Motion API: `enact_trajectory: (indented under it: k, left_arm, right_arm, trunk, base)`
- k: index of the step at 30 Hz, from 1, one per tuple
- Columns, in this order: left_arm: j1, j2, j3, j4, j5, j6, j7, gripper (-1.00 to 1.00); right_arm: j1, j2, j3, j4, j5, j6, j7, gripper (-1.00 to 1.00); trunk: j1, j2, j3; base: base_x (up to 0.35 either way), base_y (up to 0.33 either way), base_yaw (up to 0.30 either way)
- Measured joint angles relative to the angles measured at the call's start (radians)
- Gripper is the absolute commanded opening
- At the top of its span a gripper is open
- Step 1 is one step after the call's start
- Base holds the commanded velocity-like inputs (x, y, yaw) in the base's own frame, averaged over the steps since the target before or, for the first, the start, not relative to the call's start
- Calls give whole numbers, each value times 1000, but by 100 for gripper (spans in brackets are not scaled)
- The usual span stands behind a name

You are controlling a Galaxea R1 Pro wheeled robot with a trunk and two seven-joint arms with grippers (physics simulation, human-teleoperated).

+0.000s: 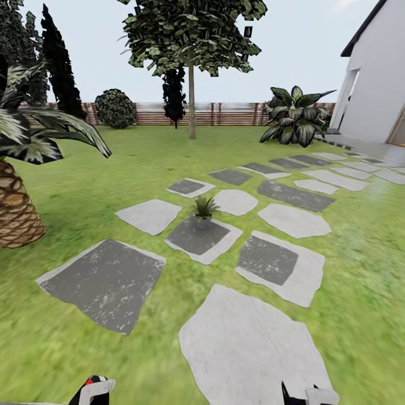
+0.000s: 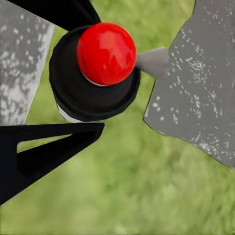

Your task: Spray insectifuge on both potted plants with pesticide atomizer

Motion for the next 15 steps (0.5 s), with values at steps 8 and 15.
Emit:
enact_trajectory:
  k: [8, 15]
  left_arm:
    - [0, 0, 0, 0, 0, 0, 0, -100]
    - [0, 0, 0, 0, 0, 0, 0, -100]
  right_arm:
    - [0, 0, 0, -1, 0, 0, 0, 100]
    - [0, 0, 0, -1, 0, 0, 0, 100]
  trunk:
    - [0, 0, 4]
    - [0, 0, 6]
  base:
    - [335, 0, 110]
    - [335, 0, 28]
